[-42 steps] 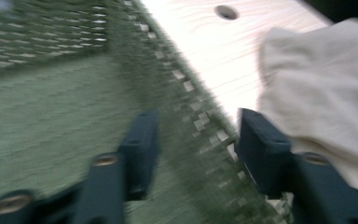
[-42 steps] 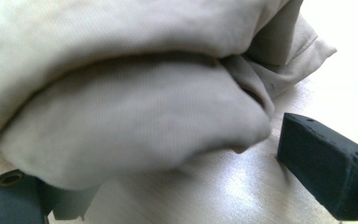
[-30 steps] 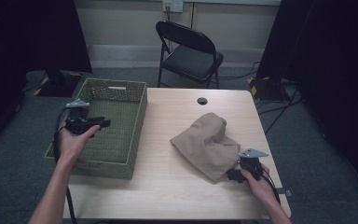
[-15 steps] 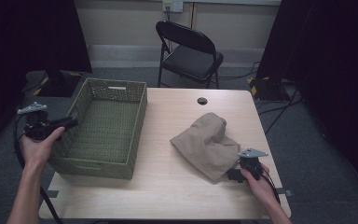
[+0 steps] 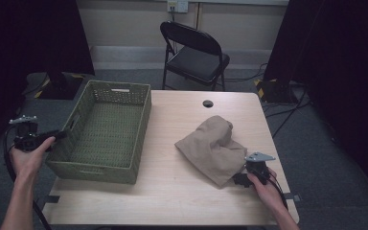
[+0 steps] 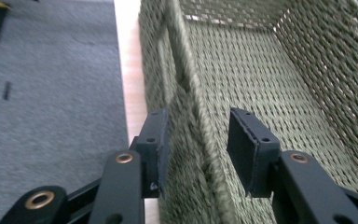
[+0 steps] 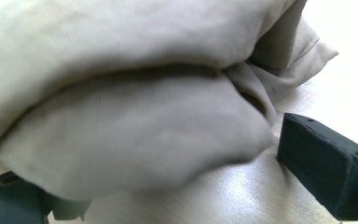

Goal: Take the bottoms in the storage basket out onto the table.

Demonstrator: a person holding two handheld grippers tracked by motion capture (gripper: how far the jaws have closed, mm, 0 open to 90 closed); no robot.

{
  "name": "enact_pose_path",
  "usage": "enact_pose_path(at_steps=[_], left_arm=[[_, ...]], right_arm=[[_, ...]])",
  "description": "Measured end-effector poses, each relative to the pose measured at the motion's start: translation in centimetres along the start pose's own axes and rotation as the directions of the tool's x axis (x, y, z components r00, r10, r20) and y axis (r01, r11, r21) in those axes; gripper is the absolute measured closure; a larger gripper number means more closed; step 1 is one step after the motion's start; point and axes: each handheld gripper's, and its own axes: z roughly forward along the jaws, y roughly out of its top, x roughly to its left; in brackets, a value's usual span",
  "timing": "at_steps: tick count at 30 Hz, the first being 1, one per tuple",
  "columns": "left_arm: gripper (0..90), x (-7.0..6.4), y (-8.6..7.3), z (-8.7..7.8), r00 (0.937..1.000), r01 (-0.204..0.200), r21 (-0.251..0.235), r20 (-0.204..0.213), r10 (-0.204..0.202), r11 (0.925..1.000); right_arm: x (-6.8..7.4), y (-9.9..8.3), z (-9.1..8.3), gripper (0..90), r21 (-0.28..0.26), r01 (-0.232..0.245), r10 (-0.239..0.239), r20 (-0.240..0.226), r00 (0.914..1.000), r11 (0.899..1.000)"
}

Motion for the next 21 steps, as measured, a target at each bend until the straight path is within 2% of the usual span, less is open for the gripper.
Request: enact_pose_path(at_steps=[1, 2, 3, 5, 8, 9, 18, 21], left_arm=[[60.0, 0.3, -0.1, 0.3, 0.9996, 0.021, 0.006, 0.017, -0.021, 0.9998], [62.8, 0.3, -0.1, 0.3, 0.9996, 0.021, 0.006, 0.017, -0.021, 0.9998], [66.6, 0.4, -0.1, 0.4, 0.9986, 0.034, -0.008, 0.040, -0.034, 0.9994], [69.7, 0.2, 0.0, 0.6, 0.9992, 0.019, 0.010, 0.035, -0.019, 0.9998], [73.2, 0.1, 0.0, 0.6, 0.9993, 0.018, 0.016, 0.032, -0.019, 0.9997], [75.1, 0.1, 0.0, 0.6, 0.9995, 0.024, 0.013, 0.019, -0.025, 0.9996], [77.7, 0.4, -0.1, 0.2, 0.9988, 0.047, 0.020, 0.016, -0.047, 0.9987], [78.0, 1.0, -0.5, -0.6, 0.9981, 0.061, 0.017, 0.003, -0.062, 0.9980]], right_arm=[[0.0, 0.0, 0.0, 10.4, 0.000, 0.000, 0.000, 0.000, 1.0000, 1.000], [0.0, 0.0, 0.0, 10.4, 0.000, 0.000, 0.000, 0.000, 1.0000, 1.000], [0.0, 0.0, 0.0, 10.4, 0.000, 0.000, 0.000, 0.000, 1.0000, 1.000], [0.0, 0.0, 0.0, 10.4, 0.000, 0.000, 0.000, 0.000, 1.0000, 1.000], [0.0, 0.0, 0.0, 10.4, 0.000, 0.000, 0.000, 0.000, 1.0000, 1.000], [0.0, 0.0, 0.0, 10.4, 0.000, 0.000, 0.000, 0.001, 1.0000, 1.000], [0.0, 0.0, 0.0, 10.5, 0.000, 0.000, 0.000, 0.000, 1.0000, 1.000], [0.0, 0.0, 0.0, 10.4, 0.000, 0.000, 0.000, 0.001, 1.0000, 1.000]])
